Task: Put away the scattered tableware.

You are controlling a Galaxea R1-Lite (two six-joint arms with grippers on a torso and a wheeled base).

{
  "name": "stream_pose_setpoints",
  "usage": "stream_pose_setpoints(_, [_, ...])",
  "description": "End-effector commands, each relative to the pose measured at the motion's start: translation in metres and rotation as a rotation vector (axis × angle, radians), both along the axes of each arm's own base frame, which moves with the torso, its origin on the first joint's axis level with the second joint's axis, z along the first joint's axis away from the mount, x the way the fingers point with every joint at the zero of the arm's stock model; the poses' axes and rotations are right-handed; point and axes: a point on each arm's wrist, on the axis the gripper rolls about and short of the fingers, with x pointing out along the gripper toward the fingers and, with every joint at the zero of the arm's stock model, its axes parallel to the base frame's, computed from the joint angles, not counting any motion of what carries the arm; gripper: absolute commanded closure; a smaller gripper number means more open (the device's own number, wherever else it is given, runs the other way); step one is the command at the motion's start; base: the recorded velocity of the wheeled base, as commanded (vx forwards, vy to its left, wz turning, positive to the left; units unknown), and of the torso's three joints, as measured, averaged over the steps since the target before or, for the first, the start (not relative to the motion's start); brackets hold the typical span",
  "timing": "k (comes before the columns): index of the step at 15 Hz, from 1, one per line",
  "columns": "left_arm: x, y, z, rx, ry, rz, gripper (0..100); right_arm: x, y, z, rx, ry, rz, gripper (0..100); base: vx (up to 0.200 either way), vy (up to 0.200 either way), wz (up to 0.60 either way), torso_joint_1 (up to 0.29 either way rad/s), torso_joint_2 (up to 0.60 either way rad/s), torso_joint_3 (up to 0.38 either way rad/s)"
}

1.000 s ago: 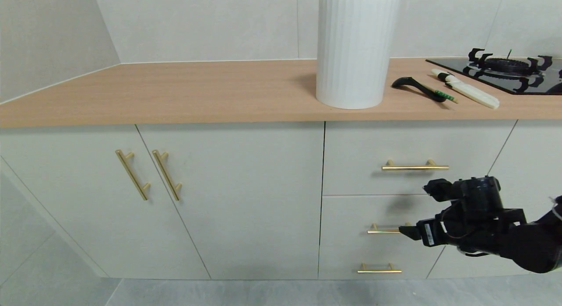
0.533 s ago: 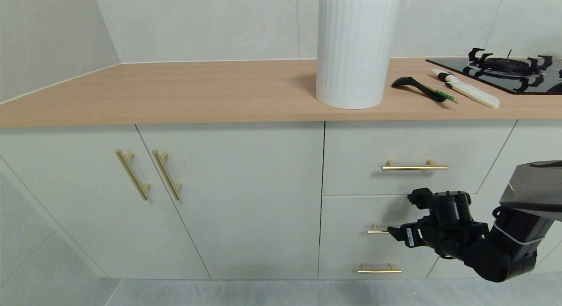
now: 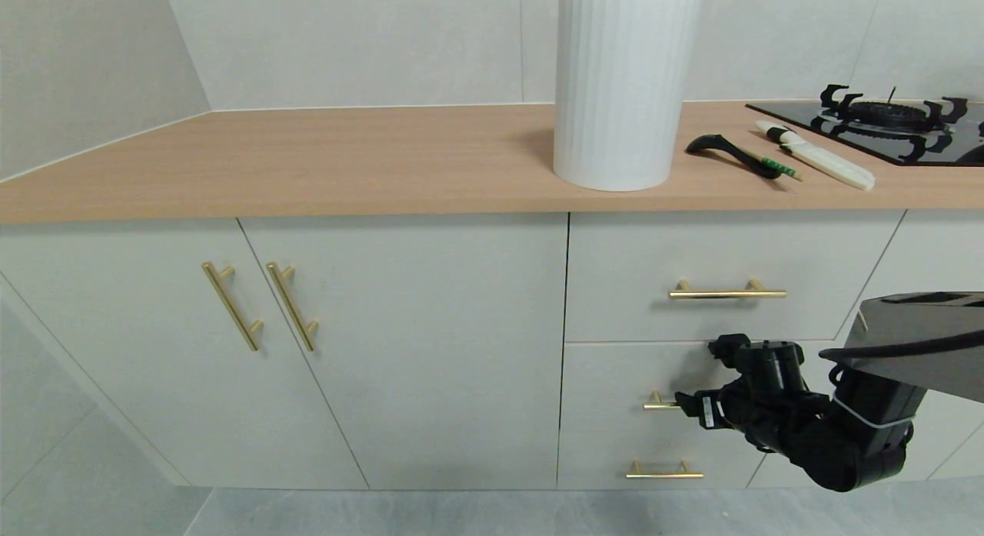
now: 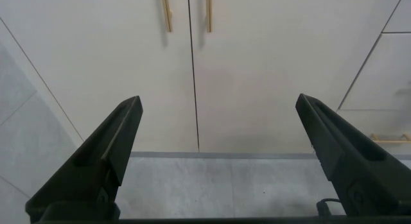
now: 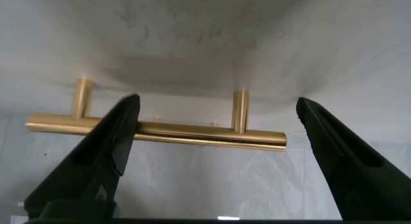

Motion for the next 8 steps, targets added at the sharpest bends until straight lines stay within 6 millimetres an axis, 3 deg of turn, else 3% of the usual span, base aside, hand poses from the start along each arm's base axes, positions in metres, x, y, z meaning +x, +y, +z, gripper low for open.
stream_pose_setpoints(1, [0.0,0.0,0.0,0.0,0.0,0.001,0,-0.0024,0.0001,-0.0063,-0.01,0.027,0.007,0,0.0,0.0,0.0,0.0,0.0,0.0])
stream_pose_setpoints(8, [0.0,0.0,0.0,0.0,0.0,0.001,0,-0.0059,-0.0006,-0.0075,-0.02,0.068,0.008,0,0.0,0.0,0.0,0.0,0.0,0.0])
